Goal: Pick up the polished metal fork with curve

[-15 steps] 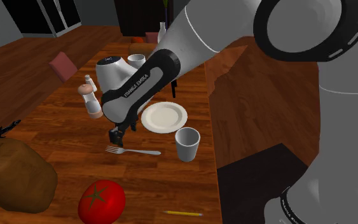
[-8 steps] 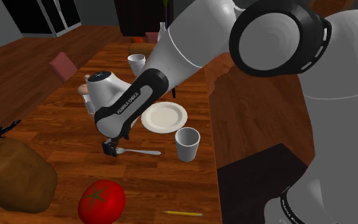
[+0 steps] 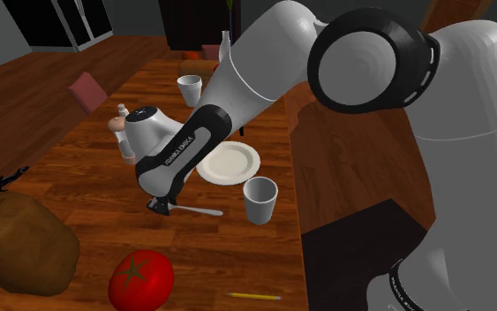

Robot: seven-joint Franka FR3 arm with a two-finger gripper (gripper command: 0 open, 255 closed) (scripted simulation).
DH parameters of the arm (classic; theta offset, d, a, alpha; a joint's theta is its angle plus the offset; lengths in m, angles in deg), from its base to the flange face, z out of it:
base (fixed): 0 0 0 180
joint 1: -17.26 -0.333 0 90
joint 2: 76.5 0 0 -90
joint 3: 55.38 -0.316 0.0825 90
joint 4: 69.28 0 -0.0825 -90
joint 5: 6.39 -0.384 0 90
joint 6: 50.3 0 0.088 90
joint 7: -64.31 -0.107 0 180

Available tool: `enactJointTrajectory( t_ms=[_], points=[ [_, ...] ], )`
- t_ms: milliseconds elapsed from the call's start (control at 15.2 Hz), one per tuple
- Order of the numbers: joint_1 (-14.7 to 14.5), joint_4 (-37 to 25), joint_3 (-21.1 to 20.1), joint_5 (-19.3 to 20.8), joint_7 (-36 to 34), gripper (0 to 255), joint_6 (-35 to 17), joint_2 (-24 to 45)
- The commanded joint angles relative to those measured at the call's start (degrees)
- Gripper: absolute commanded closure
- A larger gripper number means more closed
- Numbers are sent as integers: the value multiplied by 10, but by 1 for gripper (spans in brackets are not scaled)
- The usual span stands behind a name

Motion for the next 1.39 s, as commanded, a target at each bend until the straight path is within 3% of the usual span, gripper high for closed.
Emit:
enactJointTrajectory(
  t_ms=[0, 396, 1320],
  points=[
    [-2, 1, -2, -1, 0, 255, 0, 2],
    [-1, 2, -2, -1, 0, 255, -1, 1],
    [14, 2, -23, -26, 15, 255, 72, -73]
  ],
)
